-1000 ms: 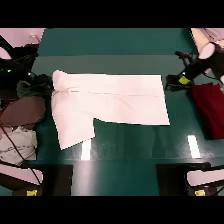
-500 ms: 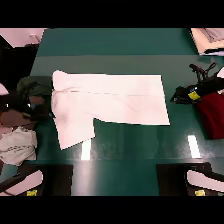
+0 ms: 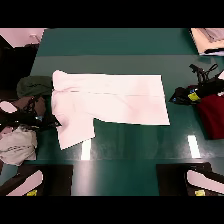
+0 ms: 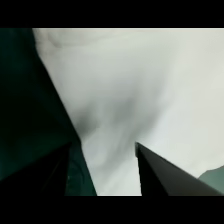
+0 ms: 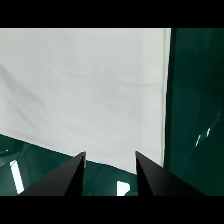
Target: Fold the shirts.
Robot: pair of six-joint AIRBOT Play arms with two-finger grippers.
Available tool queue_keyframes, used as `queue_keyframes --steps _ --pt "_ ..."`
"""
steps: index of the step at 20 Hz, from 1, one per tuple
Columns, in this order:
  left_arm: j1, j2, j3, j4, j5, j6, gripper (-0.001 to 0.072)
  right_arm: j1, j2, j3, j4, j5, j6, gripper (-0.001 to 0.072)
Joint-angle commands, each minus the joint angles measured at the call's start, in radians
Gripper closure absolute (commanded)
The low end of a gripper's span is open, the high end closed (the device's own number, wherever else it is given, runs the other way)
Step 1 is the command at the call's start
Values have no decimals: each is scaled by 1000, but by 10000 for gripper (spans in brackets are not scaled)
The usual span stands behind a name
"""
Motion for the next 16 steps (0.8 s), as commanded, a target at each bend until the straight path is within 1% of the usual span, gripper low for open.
queue_keyframes --steps 1,5,6,7,8,9,12,14,16 --pt "0 -8 -19 -34 70 -2 222 0 2 -1 10 1 -3 343" --pt "0 -58 -18 -69 69 0 225 -1 1 -2 8 26 -7 343" --pt "0 -56 -18 -81 87 0 332 -1 1 -2 5 31 -10 343" --pt "0 -54 -18 -85 97 1 503 -1 2 -3 -6 39 -10 342" --pt "0 -53 -16 -88 95 9 606 -1 2 -7 -23 52 -10 343" --pt "0 -52 -16 -89 93 16 684 -2 2 -24 -49 63 -10 342" --pt "0 -52 14 -88 25 38 684 -46 2 -146 -71 65 -34 343" --pt "0 -52 51 -88 -23 73 684 -101 2 -229 -68 40 -51 340" --pt "0 -52 85 -89 -39 79 684 -152 1 -299 -29 -15 -75 340"
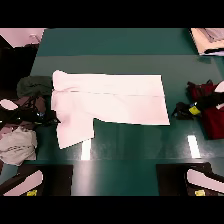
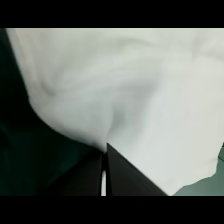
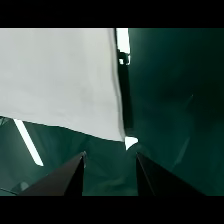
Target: Fold the shirts.
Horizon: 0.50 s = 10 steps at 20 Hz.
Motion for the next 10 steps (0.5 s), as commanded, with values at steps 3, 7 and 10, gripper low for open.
queue_keyframes --steps 3,7,10 --pt "0 -1 52 -4 -50 26 684 -86 0 -181 125 -132 -81 340" --pt "0 -1 52 -5 -52 25 684 -30 0 -208 142 -205 -90 343" --pt "0 -1 52 -5 -53 26 684 7 0 -208 142 -246 -90 432"
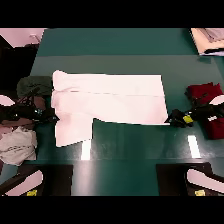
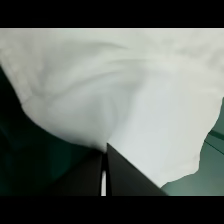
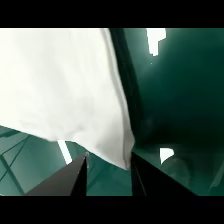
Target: Fold the shirts.
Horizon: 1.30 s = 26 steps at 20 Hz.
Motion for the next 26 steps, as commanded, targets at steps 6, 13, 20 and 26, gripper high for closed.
queue_keyframes --steps 6,13,20,26 --pt "0 17 3 46 -100 8 686 -3 -2 39 -91 68 -24 698" --pt "0 241 -12 54 -307 -10 685 -54 112 167 -370 304 -16 698" --pt "-72 256 74 -80 -166 -34 685 -53 245 184 -201 187 -15 698" --pt "-72 243 192 -59 105 -61 685 -47 132 356 -153 130 16 699"
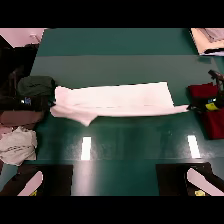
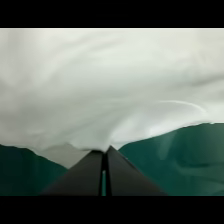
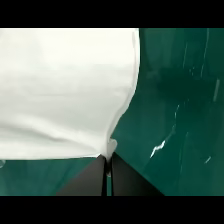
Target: Fold the shirts.
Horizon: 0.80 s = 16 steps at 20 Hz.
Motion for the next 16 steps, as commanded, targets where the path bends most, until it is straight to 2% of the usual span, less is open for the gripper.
queue_keyframes --steps 1,5,13,14,15,16 --pt "-3 -22 37 -2 150 -16 685 17 -93 102 27 -24 21 699" --pt "-3 -114 37 -9 223 -12 684 97 -251 208 26 -42 30 699" --pt "-3 -267 37 -72 452 -14 682 196 -480 418 31 -210 143 685" --pt "-3 -281 37 -89 468 -16 570 204 -506 437 68 -249 151 489" --pt "-3 -295 37 -116 485 -31 266 205 -530 451 132 -281 151 204" --pt "-3 -306 37 -142 500 -47 87 201 -554 468 207 -294 148 128"
